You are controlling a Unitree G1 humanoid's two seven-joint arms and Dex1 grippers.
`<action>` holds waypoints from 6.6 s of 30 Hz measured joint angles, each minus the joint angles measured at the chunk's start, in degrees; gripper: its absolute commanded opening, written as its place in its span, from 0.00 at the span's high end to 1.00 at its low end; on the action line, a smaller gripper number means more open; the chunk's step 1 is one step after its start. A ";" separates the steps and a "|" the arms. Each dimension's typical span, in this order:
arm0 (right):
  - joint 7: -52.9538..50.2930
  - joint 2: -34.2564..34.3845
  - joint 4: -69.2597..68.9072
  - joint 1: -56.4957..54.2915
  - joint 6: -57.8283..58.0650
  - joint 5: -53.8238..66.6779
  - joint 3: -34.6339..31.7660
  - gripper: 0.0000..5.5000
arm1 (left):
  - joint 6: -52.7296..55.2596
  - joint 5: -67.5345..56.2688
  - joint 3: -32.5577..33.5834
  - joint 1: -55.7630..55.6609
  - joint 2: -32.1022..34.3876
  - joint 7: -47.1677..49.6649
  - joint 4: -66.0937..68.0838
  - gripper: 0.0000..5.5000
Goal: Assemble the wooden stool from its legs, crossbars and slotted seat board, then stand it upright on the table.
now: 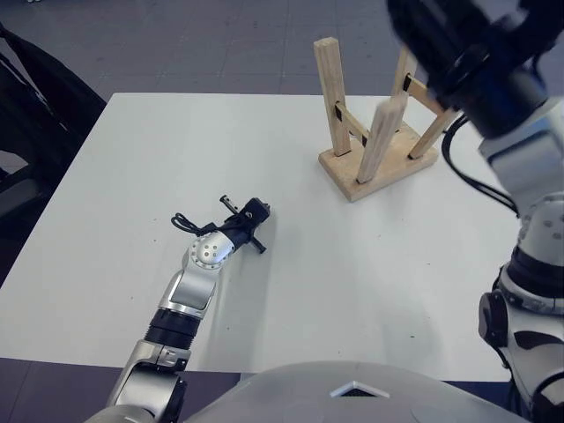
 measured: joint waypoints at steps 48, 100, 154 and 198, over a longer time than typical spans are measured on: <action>21.48 2.43 100.09 -12.95 -36.23 -46.82 -4.01 0.39 | 1.71 -7.86 -3.63 -14.77 -3.87 -12.68 6.65 0.98; 9.34 13.92 -26.95 27.37 55.20 -29.59 -4.79 0.43 | 4.99 -10.03 7.77 -4.22 8.98 -13.65 -1.89 0.98; 34.92 -8.80 14.07 28.21 6.49 -43.84 22.47 0.43 | 31.63 -40.62 11.39 16.86 36.05 -49.15 -33.49 0.98; 54.15 -6.50 48.03 6.84 -18.85 -41.83 12.92 0.43 | 23.93 -25.76 9.88 3.01 13.94 -14.76 -11.50 0.98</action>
